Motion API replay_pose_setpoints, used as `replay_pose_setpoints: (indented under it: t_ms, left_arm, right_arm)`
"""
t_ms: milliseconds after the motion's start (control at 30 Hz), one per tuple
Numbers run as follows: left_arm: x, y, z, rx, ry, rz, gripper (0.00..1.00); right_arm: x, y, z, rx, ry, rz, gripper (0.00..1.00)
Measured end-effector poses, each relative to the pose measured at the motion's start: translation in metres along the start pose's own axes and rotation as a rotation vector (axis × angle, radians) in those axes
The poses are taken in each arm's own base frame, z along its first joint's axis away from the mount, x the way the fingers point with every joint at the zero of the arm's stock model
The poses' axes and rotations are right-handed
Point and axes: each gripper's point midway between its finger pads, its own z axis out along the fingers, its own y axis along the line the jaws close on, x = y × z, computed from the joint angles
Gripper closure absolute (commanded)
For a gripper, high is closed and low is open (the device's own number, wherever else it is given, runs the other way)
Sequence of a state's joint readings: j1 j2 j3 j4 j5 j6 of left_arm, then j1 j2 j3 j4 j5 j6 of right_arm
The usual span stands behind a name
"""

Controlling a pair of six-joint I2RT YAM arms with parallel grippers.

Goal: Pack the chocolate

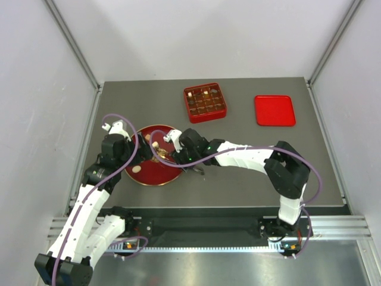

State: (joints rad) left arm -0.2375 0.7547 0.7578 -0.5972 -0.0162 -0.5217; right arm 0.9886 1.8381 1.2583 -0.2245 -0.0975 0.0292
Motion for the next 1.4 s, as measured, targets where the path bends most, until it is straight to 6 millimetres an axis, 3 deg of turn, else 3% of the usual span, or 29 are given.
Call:
replay_pose_setpoints:
  t_ms: [833,1267,1400]
  left_arm:
    - [0.000,0.000,0.000,0.000,0.000,0.000,0.09]
    - [0.000,0.000,0.000,-0.001,0.000,0.000,0.09]
    - [0.000,0.000,0.000,0.000,0.000,0.000,0.09]
  right_arm:
    - [-0.016,0.001,0.021,-0.002,-0.017,-0.009,0.56]
    - [-0.015,0.002,0.021,0.014,-0.016,-0.017,0.63]
    - [-0.005,0.000,0.011,0.030,-0.010,-0.013,0.64]
